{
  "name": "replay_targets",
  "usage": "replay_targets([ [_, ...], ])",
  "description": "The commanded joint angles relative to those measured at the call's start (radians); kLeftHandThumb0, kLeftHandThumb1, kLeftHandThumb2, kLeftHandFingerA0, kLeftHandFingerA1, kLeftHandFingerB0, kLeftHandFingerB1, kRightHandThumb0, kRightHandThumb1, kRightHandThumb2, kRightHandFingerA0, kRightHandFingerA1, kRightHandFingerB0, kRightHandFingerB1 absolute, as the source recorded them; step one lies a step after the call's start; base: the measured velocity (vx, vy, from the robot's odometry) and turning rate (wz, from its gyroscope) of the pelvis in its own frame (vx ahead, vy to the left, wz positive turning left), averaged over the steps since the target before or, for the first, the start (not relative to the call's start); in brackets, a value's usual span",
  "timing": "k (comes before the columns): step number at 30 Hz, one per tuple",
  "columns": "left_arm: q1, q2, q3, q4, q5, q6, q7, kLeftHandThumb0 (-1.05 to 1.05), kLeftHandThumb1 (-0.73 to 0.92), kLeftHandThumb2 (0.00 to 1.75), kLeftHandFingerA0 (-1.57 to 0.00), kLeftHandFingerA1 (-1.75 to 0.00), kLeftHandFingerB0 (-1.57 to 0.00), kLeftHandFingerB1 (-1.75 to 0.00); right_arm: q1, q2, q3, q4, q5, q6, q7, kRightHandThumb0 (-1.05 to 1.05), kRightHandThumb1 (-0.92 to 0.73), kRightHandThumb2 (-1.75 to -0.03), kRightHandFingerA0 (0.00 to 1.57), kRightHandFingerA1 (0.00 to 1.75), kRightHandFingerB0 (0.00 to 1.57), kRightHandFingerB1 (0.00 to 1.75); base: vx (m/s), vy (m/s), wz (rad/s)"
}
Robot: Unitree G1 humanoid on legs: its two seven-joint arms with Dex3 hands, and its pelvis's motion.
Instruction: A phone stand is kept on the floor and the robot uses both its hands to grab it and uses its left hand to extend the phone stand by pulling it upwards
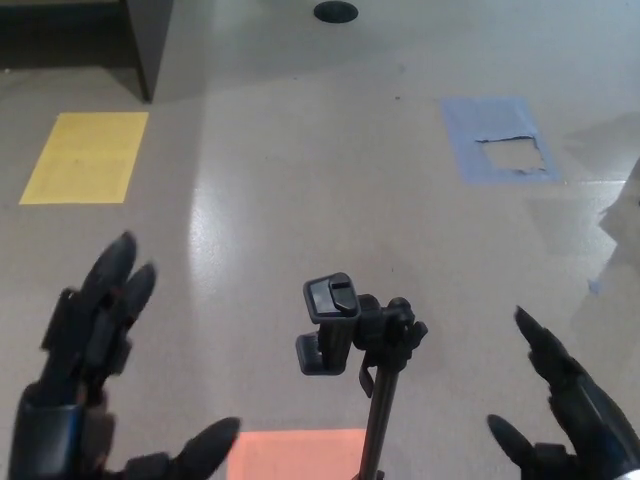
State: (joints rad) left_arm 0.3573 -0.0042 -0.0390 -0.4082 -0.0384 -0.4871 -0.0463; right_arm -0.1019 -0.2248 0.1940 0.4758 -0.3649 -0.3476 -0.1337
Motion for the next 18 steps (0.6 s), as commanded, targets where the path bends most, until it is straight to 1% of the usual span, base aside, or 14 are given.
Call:
replay_targets([
  [1,-0.091,0.050,-0.209,-0.332,0.129,0.240,-0.113,-0.62,0.34,0.85,-0.04,-0.18,-0.05,-0.23,-0.080,0.024,0.061,-0.041,-0.100,-0.049,-0.059,-1.05,-0.67,-1.12,0.00,0.29,0.00,0.29,0.00,0.000,0.00],
  [2,-0.110,0.054,-0.239,-0.348,0.136,0.268,-0.125,-0.61,0.31,0.84,-0.01,-0.17,-0.01,-0.21,-0.086,0.033,0.066,-0.040,-0.102,-0.047,-0.065,-1.05,-0.70,-1.13,0.00,0.29,0.00,0.29,0.00,0.000,0.00],
  [3,-0.125,0.050,-0.291,-0.361,0.121,0.313,-0.133,-0.58,0.28,0.81,0.00,-0.18,0.00,-0.23,-0.090,0.038,0.072,-0.047,-0.103,-0.046,-0.063,-1.05,-0.71,-0.68,0.00,0.00,0.00,0.00,0.00,0.000,0.00],
  [4,-0.133,0.041,-0.330,-0.369,0.108,0.350,-0.130,-0.56,0.27,0.81,0.00,-0.19,0.00,-0.21,-0.093,0.043,0.074,-0.051,-0.099,-0.044,-0.059,-1.05,-0.64,-1.10,0.00,0.29,0.00,0.29,0.00,0.000,0.00],
  [8,-0.137,0.022,-0.420,-0.377,0.040,0.458,-0.102,-0.58,0.27,0.82,0.00,-0.17,0.00,-0.15,-0.088,0.069,0.072,-0.087,-0.062,0.009,-0.016,-0.94,-0.67,-1.09,0.00,0.29,0.00,0.31,0.00,0.000,0.00],
  [9,-0.135,0.020,-0.433,-0.380,0.016,0.493,-0.092,-0.94,0.35,0.69,-0.02,-0.16,-0.02,-0.06,-0.089,0.072,0.073,-0.086,-0.060,0.010,-0.015,-1.05,-0.61,-0.64,0.00,0.00,0.00,0.00,0.00,0.000,0.00],
  [10,-0.134,0.018,-0.439,-0.380,0.005,0.509,-0.088,-0.94,0.35,0.69,-0.02,-0.16,-0.02,-0.06,-0.089,0.074,0.073,-0.085,-0.057,0.009,-0.013,-1.05,-0.61,-0.64,0.00,0.00,0.00,0.00,0.00,0.000,0.00],
  [11,-0.136,0.006,-0.445,-0.347,-0.041,0.542,-0.077,-0.95,0.41,0.67,0.00,-0.21,0.00,-0.09,-0.094,0.076,0.076,-0.069,-0.065,-0.006,-0.028,-0.95,-0.64,-1.07,0.00,0.24,0.00,0.26,0.00,0.000,0.00],
  [12,-0.139,-0.001,-0.441,-0.321,-0.068,0.555,-0.072,-0.96,0.49,0.58,0.00,-0.23,0.00,-0.08,-0.100,0.073,0.080,-0.053,-0.077,-0.026,-0.045,-1.05,-0.65,-1.10,0.00,0.22,0.00,0.21,0.00,0.000,0.00],
  [14,-0.146,-0.012,-0.424,-0.277,-0.106,0.578,-0.062,-0.98,0.43,0.69,0.00,-0.19,0.00,-0.14,-0.103,0.071,0.081,-0.034,-0.071,-0.055,-0.047,-1.03,-0.61,-1.07,0.00,0.26,0.00,0.26,0.00,0.000,0.00],
  [15,-0.152,-0.021,-0.412,-0.250,-0.147,0.592,-0.059,-0.89,0.33,0.74,-0.04,-0.11,0.00,-0.04,-0.100,0.074,0.075,-0.033,-0.048,-0.067,-0.033,-1.00,-0.62,-1.07,0.00,0.25,0.00,0.25,0.00,0.000,0.00],
  [16,-0.162,-0.029,-0.396,-0.215,-0.174,0.593,-0.060,-0.67,0.33,0.85,0.00,-0.09,0.00,-0.12,-0.100,0.076,0.073,-0.023,-0.040,-0.086,-0.035,-1.05,-0.62,-0.64,0.00,0.02,0.00,0.01,0.00,0.000,0.00],
  [17,-0.175,-0.037,-0.380,-0.177,-0.190,0.587,-0.063,-0.67,0.33,0.85,0.00,-0.09,0.00,-0.12,-0.104,0.075,0.073,-0.008,-0.040,-0.107,-0.047,-1.05,-0.62,-0.64,0.00,0.02,0.00,0.01,0.00,0.000,0.00],
  [18,-0.178,-0.041,-0.367,-0.146,-0.187,0.576,-0.062,-0.89,0.44,0.67,0.00,-0.15,0.00,-0.06,-0.097,0.075,0.076,-0.009,-0.043,-0.107,-0.047,-1.05,-0.63,-0.65,0.00,0.01,0.00,0.00,0.00,0.000,0.00],
])
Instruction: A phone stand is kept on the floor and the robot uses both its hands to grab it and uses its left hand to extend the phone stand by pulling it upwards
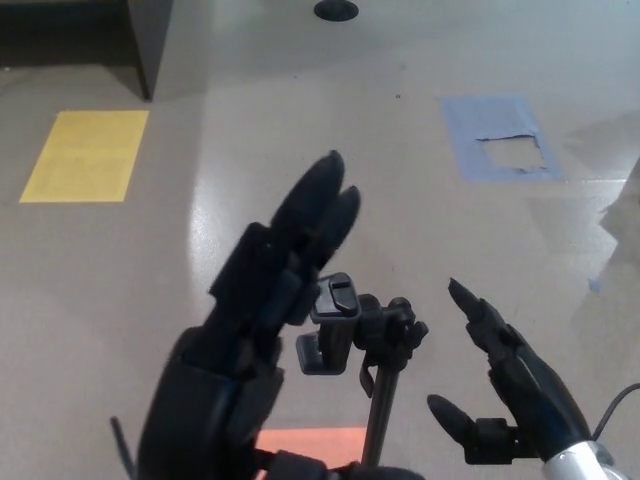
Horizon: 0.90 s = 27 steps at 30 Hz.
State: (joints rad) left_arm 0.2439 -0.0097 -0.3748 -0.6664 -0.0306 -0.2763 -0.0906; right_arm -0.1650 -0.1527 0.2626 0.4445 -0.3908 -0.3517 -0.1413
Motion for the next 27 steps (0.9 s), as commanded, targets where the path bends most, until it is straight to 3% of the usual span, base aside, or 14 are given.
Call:
replay_targets([
  [1,-0.071,-0.039,-0.018,0.138,-0.181,0.358,-0.013,-0.70,0.35,0.85,0.00,-0.09,0.00,-0.12,-0.030,0.002,0.010,0.019,-0.022,-0.100,-0.042,-1.01,-0.61,-1.05,0.00,0.27,0.00,0.29,0.00,0.000,0.00],
  [11,-0.142,-0.031,0.118,0.294,-0.073,0.325,0.028,-0.70,0.38,0.84,0.00,-0.12,0.00,-0.14,0.024,-0.007,0.034,-0.021,-0.065,-0.056,-0.061,-1.05,-0.67,-1.09,0.00,0.26,0.00,0.28,0.00,0.000,0.00],
  [22,-0.131,-0.016,0.109,0.305,0.038,0.268,0.049,-0.70,0.38,0.84,0.00,-0.11,0.00,-0.12,0.064,0.001,0.051,0.022,-0.075,-0.077,-0.090,-1.05,-0.70,-1.11,0.00,0.30,0.00,0.32,0.00,0.000,0.00],
  [27,-0.122,-0.025,0.094,0.295,0.056,0.271,0.060,-0.68,0.37,0.83,0.00,-0.12,0.00,-0.16,0.076,-0.002,0.060,0.048,-0.091,-0.099,-0.112,-1.05,-0.64,-1.08,0.00,0.31,0.00,0.32,0.00,0.000,0.00],
])
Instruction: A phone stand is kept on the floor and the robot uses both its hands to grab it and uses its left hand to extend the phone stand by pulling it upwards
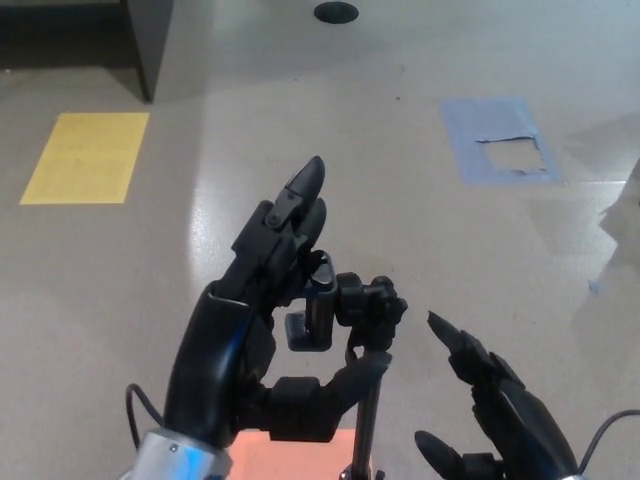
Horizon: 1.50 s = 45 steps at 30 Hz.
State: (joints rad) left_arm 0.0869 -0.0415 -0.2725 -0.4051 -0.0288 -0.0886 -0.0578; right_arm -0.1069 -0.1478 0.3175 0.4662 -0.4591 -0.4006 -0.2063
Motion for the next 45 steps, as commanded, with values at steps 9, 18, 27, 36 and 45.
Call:
replay_targets([
  [9,0.057,-0.047,-0.029,0.023,0.056,0.094,0.062,-0.68,0.37,0.84,-0.02,-0.12,-0.02,-0.17,0.048,-0.014,0.010,0.022,-0.028,-0.054,-0.043,-1.05,-0.68,-1.10,0.00,0.33,0.00,0.34,0.00,0.000,0.00],
  [18,0.058,-0.066,-0.027,0.036,0.090,0.077,0.090,-0.86,0.40,0.69,-0.08,-0.23,-0.06,-0.21,0.061,-0.004,0.012,0.019,-0.011,-0.050,-0.026,-1.05,-0.67,-0.65,0.00,0.13,0.00,0.04,0.00,0.000,0.00],
  [27,0.064,-0.096,-0.043,0.015,0.111,-0.017,0.120,-0.84,0.39,0.69,-0.11,-0.35,-0.08,-0.24,0.072,-0.004,0.019,0.018,-0.029,-0.047,-0.045,-1.05,-0.69,-0.64,0.00,0.19,0.00,0.03,0.00,0.000,0.00],
  [36,0.070,-0.105,-0.081,-0.047,0.138,-0.186,0.121,-0.84,0.49,0.57,-0.19,-0.31,-0.12,-0.28,0.074,0.012,0.011,0.027,-0.008,-0.041,-0.035,-1.05,-0.66,-0.63,0.00,0.19,0.00,0.06,0.00,0.000,0.00],
  [45,0.103,-0.105,-0.106,-0.116,0.183,-0.216,0.140,-0.84,0.50,0.57,-0.19,-0.32,-0.12,-0.26,0.073,0.005,0.031,0.042,-0.062,-0.055,-0.079,-1.05,-0.67,-0.66,0.00,0.11,0.00,0.00,0.00,0.000,0.00],
])
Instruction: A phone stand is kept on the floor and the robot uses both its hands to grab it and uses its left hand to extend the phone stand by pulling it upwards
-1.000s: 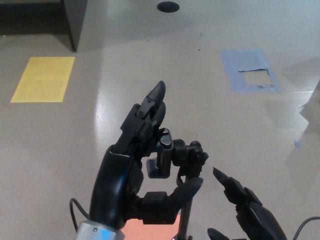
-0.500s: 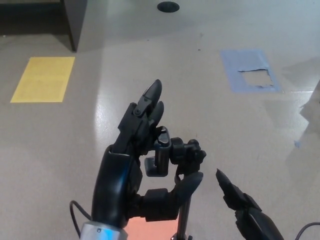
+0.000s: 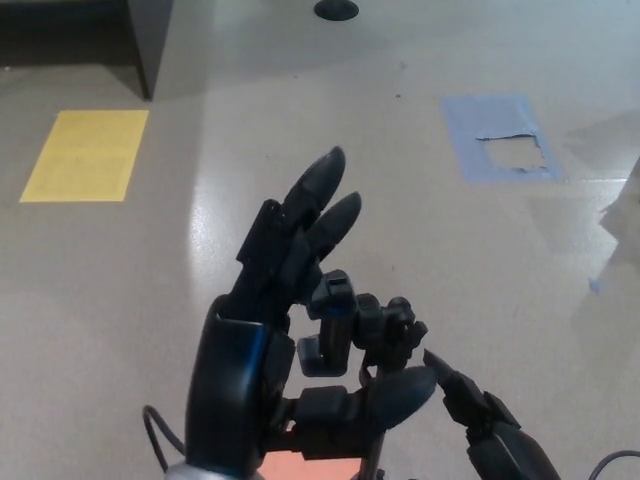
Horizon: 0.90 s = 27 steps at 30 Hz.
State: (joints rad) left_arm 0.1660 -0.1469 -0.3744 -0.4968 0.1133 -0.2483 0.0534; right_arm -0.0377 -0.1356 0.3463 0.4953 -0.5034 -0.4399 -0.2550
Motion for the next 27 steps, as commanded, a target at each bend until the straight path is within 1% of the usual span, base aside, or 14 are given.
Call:
replay_targets([
  [1,0.026,-0.002,0.000,-0.019,0.040,-0.061,0.033,-0.83,0.49,0.57,-0.20,-0.31,-0.13,-0.25,0.003,-0.005,0.002,0.013,-0.016,-0.013,-0.028,-1.05,-0.70,-1.11,0.00,0.37,0.00,0.34,0.00,0.000,0.00],
  [6,0.014,-0.008,0.044,0.052,0.049,-0.091,0.059,-0.80,0.49,0.56,-0.22,-0.32,-0.15,-0.27,0.001,0.000,0.008,0.016,-0.035,0.003,-0.045,-1.05,-0.72,-1.12,0.00,0.39,0.00,0.35,0.00,0.000,0.00],
  [7,0.011,-0.008,0.054,0.068,0.047,-0.092,0.061,-0.80,0.47,0.57,-0.21,-0.32,-0.14,-0.28,0.001,0.000,0.010,0.015,-0.038,0.004,-0.048,-1.05,-0.68,-0.65,0.00,0.17,0.00,0.02,0.00,0.000,0.00],
  [8,0.006,-0.009,0.073,0.099,0.045,-0.095,0.067,-0.79,0.46,0.56,-0.20,-0.32,-0.14,-0.27,0.000,0.002,0.011,0.017,-0.041,0.004,-0.053,-1.01,-0.67,-1.11,0.00,0.41,0.00,0.41,0.00,0.000,0.00],
  [10,0.002,-0.012,0.089,0.127,0.043,-0.088,0.072,-0.80,0.46,0.56,-0.21,-0.31,-0.15,-0.27,0.000,0.004,0.011,0.029,-0.038,-0.010,-0.060,-1.02,-0.66,-1.11,0.00,0.41,0.00,0.41,0.00,0.000,0.00],
  [11,-0.008,-0.012,0.113,0.167,0.035,-0.081,0.076,-0.80,0.45,0.56,-0.20,-0.31,-0.15,-0.28,-0.004,0.002,0.011,0.039,-0.029,-0.027,-0.054,-1.04,-0.69,-1.11,0.00,0.40,0.00,0.40,0.00,0.000,0.00],
  [14,-0.020,-0.011,0.138,0.212,0.031,-0.079,0.079,-0.79,0.45,0.56,-0.20,-0.31,-0.15,-0.28,-0.005,0.003,0.010,0.044,-0.025,-0.032,-0.052,-1.01,-0.66,-1.10,0.00,0.41,0.00,0.42,0.00,0.000,0.00],
  [16,-0.023,-0.006,0.159,0.246,0.024,-0.090,0.078,-0.78,0.45,0.55,-0.21,-0.31,-0.17,-0.29,-0.005,0.001,0.015,0.046,-0.033,-0.036,-0.057,-1.04,-0.69,-1.10,0.00,0.40,0.00,0.41,0.00,0.000,0.00],
  [20,-0.046,0.000,0.188,0.297,0.024,-0.108,0.078,-0.79,0.44,0.55,-0.22,-0.32,-0.18,-0.30,-0.004,0.002,0.013,0.044,-0.029,-0.033,-0.053,-1.02,-0.67,-1.09,0.00,0.40,0.00,0.42,0.00,0.000,0.00],
  [21,-0.054,0.001,0.197,0.310,0.028,-0.110,0.081,-0.80,0.44,0.55,-0.22,-0.32,-0.18,-0.30,-0.006,0.004,0.013,0.048,-0.029,-0.036,-0.056,-1.05,-0.69,-0.64,0.00,0.14,0.00,0.04,0.00,0.000,0.00],
  [23,-0.059,0.000,0.205,0.322,0.029,-0.111,0.082,-0.79,0.44,0.55,-0.22,-0.32,-0.18,-0.30,-0.008,0.006,0.013,0.054,-0.035,-0.038,-0.065,-1.05,-0.69,-0.64,0.00,0.15,0.00,0.03,0.00,0.000,0.00],
  [24,-0.062,0.000,0.207,0.328,0.032,-0.116,0.083,-0.79,0.45,0.55,-0.22,-0.32,-0.18,-0.29,-0.007,0.007,0.013,0.053,-0.033,-0.040,-0.063,-1.05,-0.67,-0.64,0.00,0.17,0.00,0.06,0.00,0.000,0.00],
  [26,-0.061,-0.002,0.210,0.333,0.038,-0.118,0.088,-0.80,0.45,0.56,-0.21,-0.33,-0.17,-0.29,-0.008,0.008,0.014,0.053,-0.025,-0.048,-0.053,-1.05,-0.69,-0.65,0.00,0.17,0.00,0.06,0.00,0.000,0.00],
  [27,-0.058,-0.005,0.207,0.336,0.038,-0.115,0.088,-0.81,0.45,0.56,-0.20,-0.32,-0.16,-0.29,-0.008,0.009,0.014,0.053,-0.026,-0.045,-0.051,-1.05,-0.69,-0.65,0.00,0.16,0.00,0.04,0.00,0.000,0.00],
])
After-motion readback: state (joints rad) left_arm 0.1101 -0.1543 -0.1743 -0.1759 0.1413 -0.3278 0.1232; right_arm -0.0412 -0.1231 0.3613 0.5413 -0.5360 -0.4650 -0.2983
